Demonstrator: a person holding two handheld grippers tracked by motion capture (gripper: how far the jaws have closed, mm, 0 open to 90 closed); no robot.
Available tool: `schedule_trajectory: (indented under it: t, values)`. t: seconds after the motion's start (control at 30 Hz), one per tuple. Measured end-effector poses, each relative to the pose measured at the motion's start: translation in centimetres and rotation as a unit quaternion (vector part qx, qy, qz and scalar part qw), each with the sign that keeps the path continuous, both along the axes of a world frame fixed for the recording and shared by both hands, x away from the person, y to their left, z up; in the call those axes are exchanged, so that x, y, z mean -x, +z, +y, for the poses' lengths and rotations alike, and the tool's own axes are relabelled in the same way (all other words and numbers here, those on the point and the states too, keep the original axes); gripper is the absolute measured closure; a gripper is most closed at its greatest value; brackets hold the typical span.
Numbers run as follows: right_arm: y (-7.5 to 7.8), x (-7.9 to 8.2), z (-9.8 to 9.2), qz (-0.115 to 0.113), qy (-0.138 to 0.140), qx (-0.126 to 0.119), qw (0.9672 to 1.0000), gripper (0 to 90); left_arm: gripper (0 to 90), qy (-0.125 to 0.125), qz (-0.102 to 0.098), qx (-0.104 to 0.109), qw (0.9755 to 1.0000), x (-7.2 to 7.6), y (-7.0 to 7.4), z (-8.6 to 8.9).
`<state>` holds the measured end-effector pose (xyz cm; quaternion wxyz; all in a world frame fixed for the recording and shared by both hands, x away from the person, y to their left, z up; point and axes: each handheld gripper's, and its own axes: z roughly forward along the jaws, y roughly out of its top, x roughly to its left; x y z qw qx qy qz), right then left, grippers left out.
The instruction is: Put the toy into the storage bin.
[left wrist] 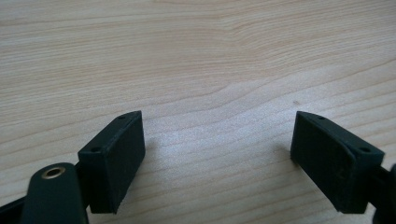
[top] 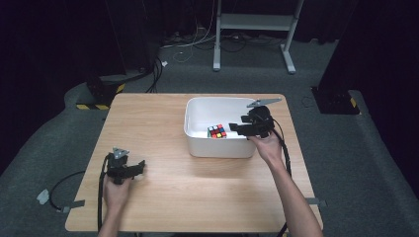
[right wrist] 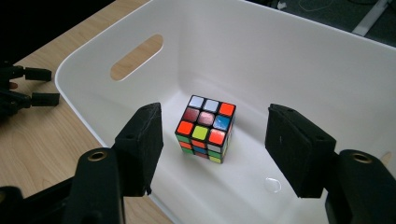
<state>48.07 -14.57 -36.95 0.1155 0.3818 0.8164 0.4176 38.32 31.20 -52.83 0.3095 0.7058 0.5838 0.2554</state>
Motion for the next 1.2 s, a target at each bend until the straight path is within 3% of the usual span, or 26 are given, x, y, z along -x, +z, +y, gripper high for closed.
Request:
schedule_trajectory:
  t: [0.9, 1.2]
  values:
    - [0.5, 2.3, -2.3, -0.029, -0.013, -0.047, 0.9984, 36.4, 17.9, 0.0, 0.0, 0.0, 1.0, 0.0, 0.0, 0.0]
    - [0.3, 2.9, -3.1, -0.033, -0.019, -0.049, 0.9981, 36.3, 17.9, 0.0, 0.0, 0.0, 1.0, 0.0, 0.0, 0.0]
